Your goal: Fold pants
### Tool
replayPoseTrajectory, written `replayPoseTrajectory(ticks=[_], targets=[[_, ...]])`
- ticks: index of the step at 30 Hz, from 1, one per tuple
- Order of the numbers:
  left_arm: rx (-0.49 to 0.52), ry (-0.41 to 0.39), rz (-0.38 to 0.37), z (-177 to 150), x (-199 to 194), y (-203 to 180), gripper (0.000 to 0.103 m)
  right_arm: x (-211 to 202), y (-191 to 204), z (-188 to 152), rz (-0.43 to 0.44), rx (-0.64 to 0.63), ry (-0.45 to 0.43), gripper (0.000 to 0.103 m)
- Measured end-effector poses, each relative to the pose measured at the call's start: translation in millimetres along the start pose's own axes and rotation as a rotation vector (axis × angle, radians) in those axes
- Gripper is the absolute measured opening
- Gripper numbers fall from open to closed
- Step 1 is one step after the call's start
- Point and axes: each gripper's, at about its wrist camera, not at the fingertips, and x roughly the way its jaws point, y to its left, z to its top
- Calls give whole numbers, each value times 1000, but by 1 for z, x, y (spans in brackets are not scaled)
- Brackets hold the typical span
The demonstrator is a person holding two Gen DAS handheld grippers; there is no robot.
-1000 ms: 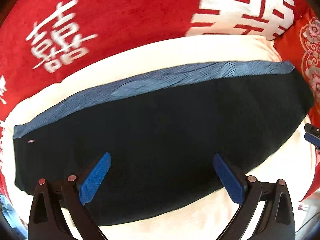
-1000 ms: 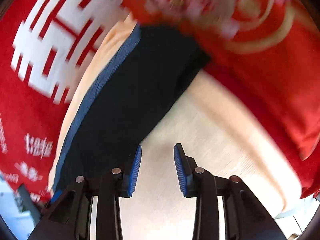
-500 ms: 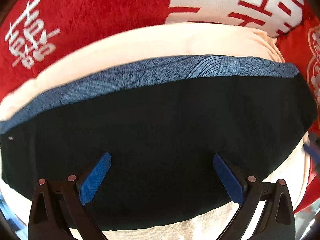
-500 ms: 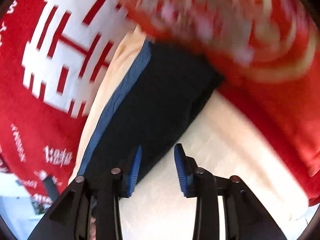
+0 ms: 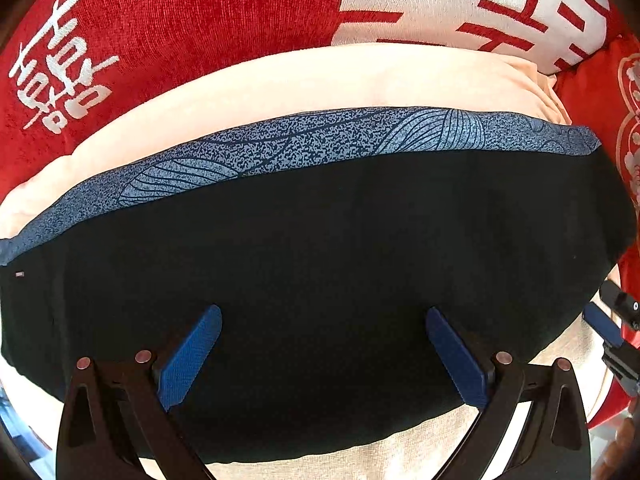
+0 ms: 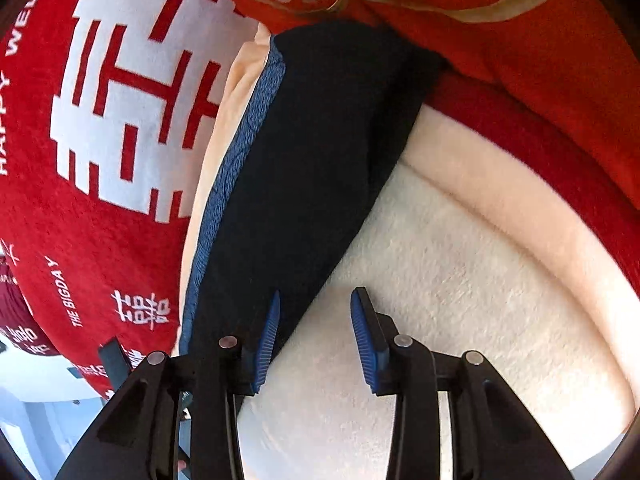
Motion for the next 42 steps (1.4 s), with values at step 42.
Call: replayPoseTrajectory(ticks=[42], targets=[[9, 20, -7, 3, -10, -24, 103, -16, -22, 22, 95, 71, -95, 46]])
